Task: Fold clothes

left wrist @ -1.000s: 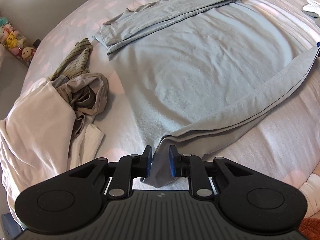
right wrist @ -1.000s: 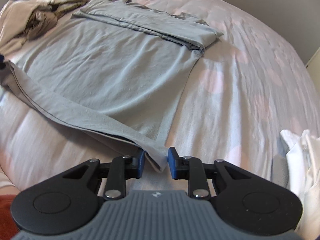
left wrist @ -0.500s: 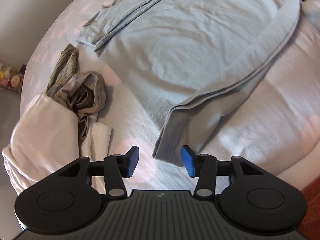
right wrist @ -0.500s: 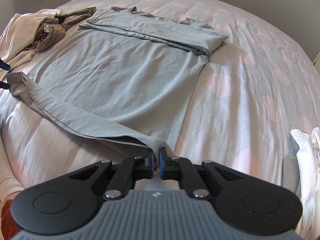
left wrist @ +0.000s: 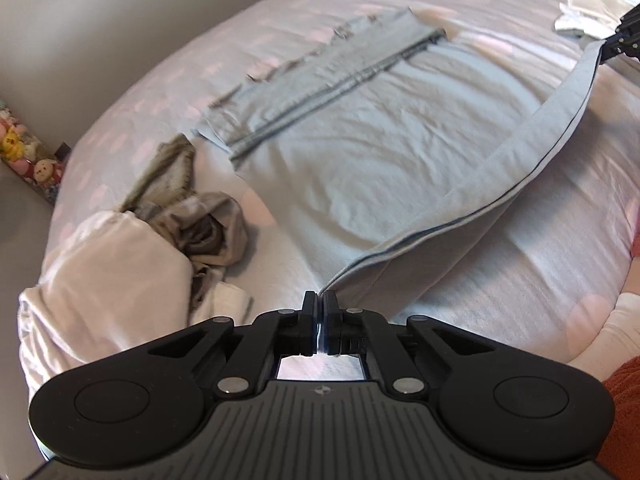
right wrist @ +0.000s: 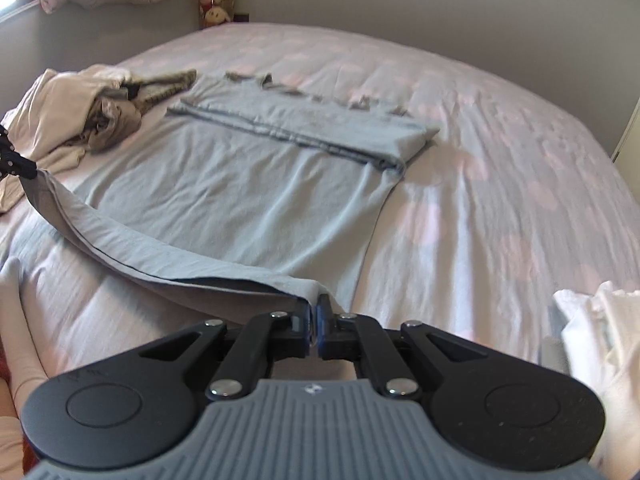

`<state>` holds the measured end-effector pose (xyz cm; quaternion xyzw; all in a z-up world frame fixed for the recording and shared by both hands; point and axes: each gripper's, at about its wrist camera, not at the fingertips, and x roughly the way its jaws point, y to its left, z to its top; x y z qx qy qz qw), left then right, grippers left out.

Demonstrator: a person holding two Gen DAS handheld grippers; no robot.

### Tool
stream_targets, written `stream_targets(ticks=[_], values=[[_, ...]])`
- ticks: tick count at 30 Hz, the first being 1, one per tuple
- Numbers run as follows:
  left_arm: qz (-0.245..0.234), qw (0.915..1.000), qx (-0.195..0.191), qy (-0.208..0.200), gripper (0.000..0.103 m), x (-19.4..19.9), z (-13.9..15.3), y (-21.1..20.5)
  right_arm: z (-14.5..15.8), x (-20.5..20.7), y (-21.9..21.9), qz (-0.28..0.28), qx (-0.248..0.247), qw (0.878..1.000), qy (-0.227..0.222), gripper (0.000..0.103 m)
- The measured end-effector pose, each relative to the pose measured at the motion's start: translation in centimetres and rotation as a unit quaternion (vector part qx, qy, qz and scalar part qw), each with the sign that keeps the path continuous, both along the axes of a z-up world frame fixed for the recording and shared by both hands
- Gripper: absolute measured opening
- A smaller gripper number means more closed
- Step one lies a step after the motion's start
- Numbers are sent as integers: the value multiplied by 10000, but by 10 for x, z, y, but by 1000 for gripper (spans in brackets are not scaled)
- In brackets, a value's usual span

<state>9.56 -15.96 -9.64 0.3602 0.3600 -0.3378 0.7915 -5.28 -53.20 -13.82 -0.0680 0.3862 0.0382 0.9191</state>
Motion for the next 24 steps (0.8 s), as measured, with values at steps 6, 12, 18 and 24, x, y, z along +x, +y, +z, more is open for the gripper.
stream_targets(ticks=[6, 12, 18, 24], values=[[-52, 9967, -483, -654, 0, -20, 41, 9, 28, -35, 6, 208, -433, 9975, -523, 3], [-187, 9880, -926, -1223, 0, -50, 79, 23, 48, -70, 9, 191, -606, 9920, -1094, 3], [-294, 9821, -1221, -1406, 0, -75, 105, 37, 69, -96, 4, 107, -414, 9893, -1395, 3], [-460, 9779, -1402, -1482, 0, -103, 122, 48, 88, -130, 3, -6, -293, 9878, -1532, 3]])
